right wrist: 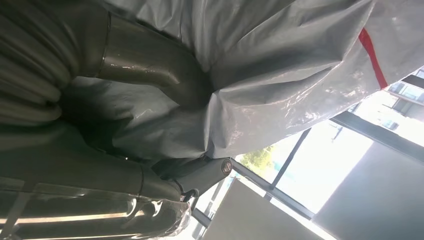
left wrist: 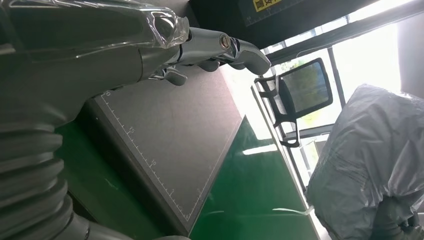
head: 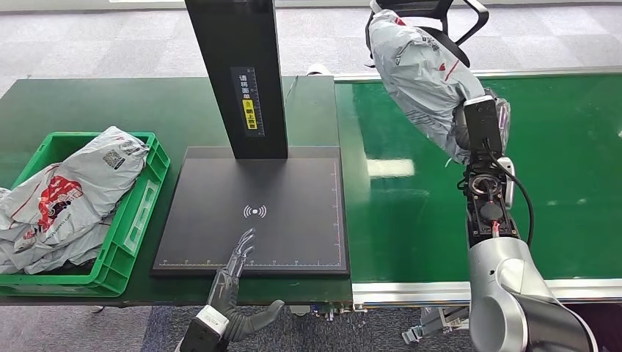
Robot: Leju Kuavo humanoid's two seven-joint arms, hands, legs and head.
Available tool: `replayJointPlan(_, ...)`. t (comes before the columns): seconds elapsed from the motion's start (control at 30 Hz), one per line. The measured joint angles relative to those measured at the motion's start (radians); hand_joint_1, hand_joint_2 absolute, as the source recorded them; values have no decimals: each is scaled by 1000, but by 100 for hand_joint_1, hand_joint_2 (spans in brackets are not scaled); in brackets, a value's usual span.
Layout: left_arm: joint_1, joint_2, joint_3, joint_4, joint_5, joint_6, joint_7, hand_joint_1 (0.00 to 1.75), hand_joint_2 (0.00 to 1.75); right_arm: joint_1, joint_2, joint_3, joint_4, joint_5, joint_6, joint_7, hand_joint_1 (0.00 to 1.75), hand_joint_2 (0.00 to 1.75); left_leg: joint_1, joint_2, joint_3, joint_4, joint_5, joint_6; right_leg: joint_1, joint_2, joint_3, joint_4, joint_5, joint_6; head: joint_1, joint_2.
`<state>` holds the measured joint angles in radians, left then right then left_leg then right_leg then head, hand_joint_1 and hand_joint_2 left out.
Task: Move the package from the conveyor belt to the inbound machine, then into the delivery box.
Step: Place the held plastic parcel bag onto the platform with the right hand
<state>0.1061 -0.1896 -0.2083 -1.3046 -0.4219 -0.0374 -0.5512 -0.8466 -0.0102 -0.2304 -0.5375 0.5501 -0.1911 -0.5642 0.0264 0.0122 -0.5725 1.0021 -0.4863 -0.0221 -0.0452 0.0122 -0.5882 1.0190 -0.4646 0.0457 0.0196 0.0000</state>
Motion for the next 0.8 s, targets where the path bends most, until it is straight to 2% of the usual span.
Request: replayJointPlan(0.8, 0, 0, 0, -2, 0, 0, 0, 0, 175, 0, 1, -1, 0, 0, 0, 0, 175, 175, 0, 0, 0, 0, 0, 0, 0, 0, 0, 0, 0, 0, 0, 0)
